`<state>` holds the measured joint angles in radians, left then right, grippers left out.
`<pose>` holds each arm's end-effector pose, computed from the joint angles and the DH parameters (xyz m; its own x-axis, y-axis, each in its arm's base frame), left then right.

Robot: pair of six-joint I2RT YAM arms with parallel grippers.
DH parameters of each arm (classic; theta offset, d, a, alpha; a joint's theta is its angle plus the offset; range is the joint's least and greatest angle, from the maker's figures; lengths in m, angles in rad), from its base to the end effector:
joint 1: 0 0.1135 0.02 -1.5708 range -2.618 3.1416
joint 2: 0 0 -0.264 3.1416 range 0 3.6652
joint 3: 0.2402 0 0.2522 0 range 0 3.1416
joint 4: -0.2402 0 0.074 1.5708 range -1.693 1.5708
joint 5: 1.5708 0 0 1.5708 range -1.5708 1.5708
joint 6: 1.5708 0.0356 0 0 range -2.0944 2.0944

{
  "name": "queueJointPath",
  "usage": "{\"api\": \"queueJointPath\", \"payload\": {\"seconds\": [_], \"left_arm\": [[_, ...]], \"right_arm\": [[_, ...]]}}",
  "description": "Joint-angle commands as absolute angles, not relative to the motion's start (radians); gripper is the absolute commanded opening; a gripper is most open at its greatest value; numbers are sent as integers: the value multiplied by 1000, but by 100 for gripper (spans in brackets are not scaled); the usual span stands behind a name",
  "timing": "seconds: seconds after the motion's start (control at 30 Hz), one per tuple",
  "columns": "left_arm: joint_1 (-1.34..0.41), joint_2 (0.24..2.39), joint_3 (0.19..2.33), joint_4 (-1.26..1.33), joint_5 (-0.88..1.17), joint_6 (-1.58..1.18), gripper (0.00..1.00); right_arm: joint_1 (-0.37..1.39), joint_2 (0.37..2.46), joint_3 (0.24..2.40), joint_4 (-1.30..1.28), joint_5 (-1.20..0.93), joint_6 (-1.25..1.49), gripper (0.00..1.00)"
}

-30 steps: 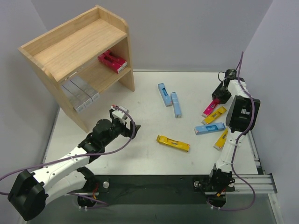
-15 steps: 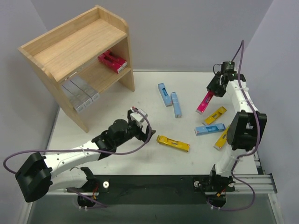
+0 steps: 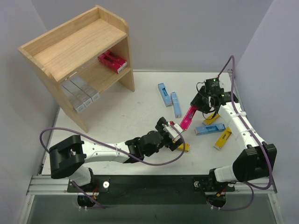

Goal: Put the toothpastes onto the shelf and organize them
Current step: Place the toothpaste on the shelf.

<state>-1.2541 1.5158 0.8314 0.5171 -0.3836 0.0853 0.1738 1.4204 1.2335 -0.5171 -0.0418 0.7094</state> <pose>0.1182 -0.3177 0.2509 0.0136 0.2121 -0.9771 0.7679 0.6237 0.1461 0.3108 0.0561 0.3170 -0.6167 0.5525 -0.5607 0.2604 0.8154 0.5170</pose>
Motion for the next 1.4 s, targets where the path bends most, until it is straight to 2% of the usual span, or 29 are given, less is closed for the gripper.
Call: {"api": "queueJointPath", "payload": {"seconds": [0.0, 0.17, 0.27, 0.5, 0.7, 0.9, 1.13, 1.37], "left_arm": [[-1285, 1583, 911, 659, -472, 144, 97], [-1324, 1664, 992, 675, -494, 176, 97], [-1344, 1712, 1026, 695, -576, 181, 97], [-1385, 1784, 1071, 738, -796, 236, 90], [-1397, 1793, 1025, 795, -827, 233, 83], [-1402, 1812, 1029, 810, -795, 241, 69], [-1405, 1824, 1016, 807, -765, 242, 66], [-1405, 1822, 1011, 831, -764, 271, 47]], "right_arm": [[221, 1307, 1183, -531, -22, 791, 36], [256, 1227, 1132, -531, -3, 810, 37], [265, 1200, 1108, -531, -3, 822, 37], [270, 1160, 1081, -529, -3, 825, 38], [268, 1146, 1075, -531, -3, 822, 38], [267, 1147, 1077, -529, -3, 819, 38], [265, 1149, 1081, -528, -3, 824, 38], [264, 1146, 1085, -528, -5, 827, 39]]}}
